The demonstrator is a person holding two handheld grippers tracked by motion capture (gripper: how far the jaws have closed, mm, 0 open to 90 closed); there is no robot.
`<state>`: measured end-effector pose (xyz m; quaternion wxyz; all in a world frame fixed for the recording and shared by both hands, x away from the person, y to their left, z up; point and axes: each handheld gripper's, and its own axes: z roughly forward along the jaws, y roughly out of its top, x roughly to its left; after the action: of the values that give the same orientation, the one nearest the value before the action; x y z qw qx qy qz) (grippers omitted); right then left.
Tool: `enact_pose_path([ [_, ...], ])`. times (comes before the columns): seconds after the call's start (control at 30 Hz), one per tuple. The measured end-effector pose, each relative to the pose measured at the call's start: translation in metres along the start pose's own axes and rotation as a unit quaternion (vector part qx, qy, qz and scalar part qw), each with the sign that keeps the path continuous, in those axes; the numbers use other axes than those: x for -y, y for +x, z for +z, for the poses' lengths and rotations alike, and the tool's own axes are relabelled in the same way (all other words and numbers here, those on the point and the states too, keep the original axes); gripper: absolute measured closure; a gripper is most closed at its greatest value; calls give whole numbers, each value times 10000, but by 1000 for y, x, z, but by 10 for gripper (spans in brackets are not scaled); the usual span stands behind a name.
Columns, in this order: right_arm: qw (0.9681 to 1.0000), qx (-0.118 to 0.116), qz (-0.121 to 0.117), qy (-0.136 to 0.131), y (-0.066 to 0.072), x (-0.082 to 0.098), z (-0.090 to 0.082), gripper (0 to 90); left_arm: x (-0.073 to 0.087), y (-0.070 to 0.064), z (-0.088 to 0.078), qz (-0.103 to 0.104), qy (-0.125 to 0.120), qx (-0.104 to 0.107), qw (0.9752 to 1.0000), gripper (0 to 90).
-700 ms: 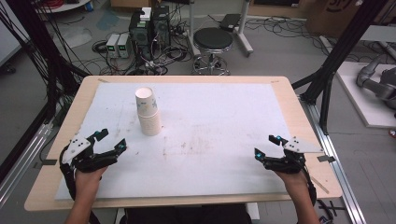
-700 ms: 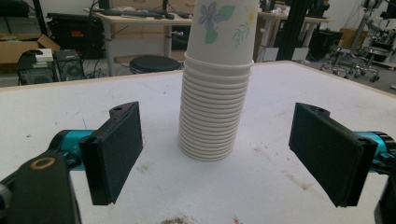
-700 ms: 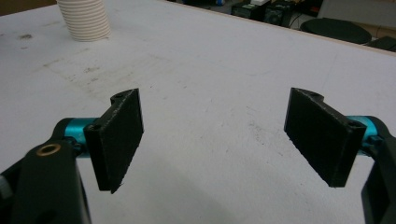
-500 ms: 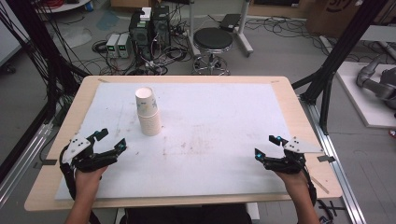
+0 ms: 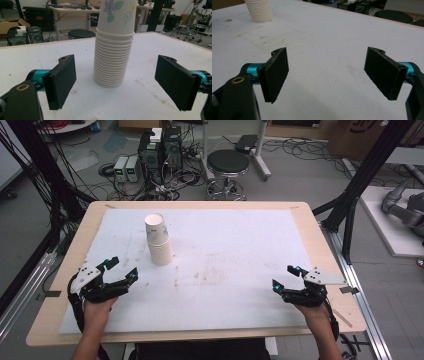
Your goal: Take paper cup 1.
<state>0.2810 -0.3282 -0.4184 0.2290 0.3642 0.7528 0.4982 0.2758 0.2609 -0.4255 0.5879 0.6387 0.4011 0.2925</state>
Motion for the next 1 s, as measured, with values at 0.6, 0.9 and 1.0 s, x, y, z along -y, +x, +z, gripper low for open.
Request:
enact_pose_path([
  [0.6,9999,-61,-47,76,6,-6,5,203,-6,-5,-3,-52,-19,173,9998,167],
  [0.9,9999,-67,-82,84,8,-5,4,204,-13,-5,2,-44,31,212,9998,167],
  [1.0,9999,-79,-66,102,8,-5,5,204,-21,-3,5,-50,28,227,9997,167],
])
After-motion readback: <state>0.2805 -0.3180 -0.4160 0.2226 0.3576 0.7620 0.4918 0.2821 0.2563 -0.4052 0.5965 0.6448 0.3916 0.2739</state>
